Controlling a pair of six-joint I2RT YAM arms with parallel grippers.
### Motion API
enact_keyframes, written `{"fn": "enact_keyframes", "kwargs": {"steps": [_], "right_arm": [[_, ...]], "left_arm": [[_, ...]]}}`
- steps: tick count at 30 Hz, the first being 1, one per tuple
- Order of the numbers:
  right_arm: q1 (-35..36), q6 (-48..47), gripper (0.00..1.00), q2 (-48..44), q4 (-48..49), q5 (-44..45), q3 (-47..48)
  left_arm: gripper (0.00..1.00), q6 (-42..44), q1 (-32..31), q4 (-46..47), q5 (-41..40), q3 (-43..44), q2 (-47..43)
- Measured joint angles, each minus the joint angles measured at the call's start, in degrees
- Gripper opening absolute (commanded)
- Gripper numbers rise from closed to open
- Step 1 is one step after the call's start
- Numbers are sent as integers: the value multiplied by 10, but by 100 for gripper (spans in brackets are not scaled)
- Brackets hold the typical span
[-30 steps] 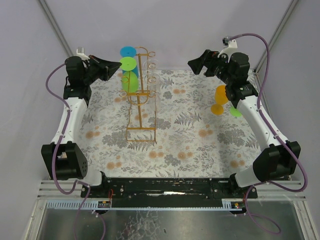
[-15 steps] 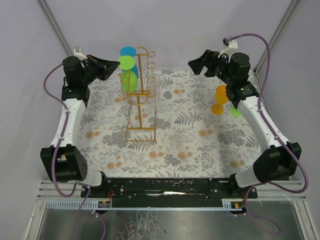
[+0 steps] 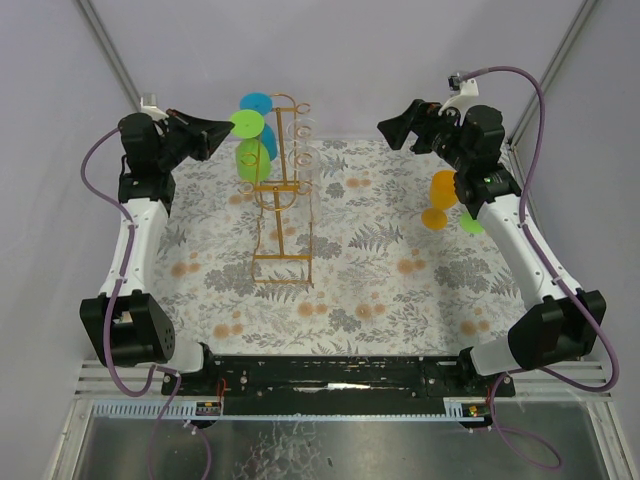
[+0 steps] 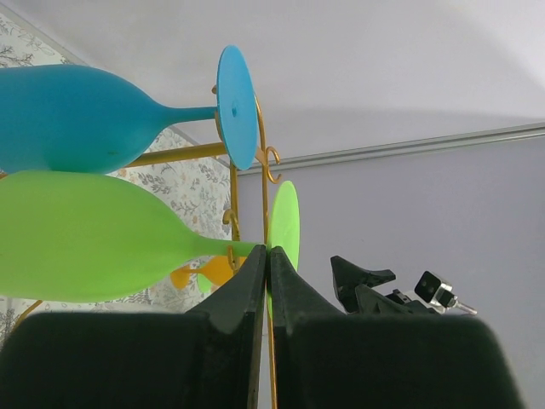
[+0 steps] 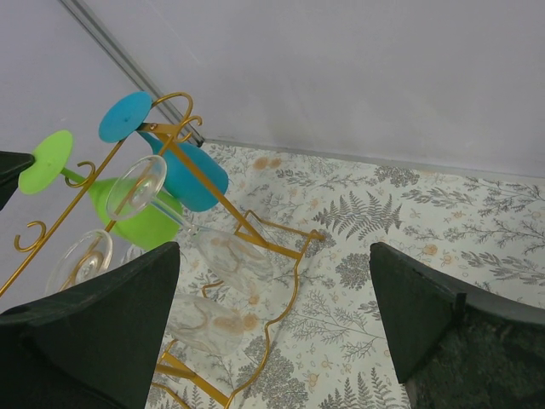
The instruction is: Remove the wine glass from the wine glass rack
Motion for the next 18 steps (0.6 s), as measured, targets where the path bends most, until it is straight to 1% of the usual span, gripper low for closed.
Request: {"fn": "enact_keyframes", "kwargs": {"steps": [18], "right_arm": [[0, -7, 99, -4, -1, 0, -3]], "left_arm": [[0, 0, 11, 0, -2, 0, 0]]}}
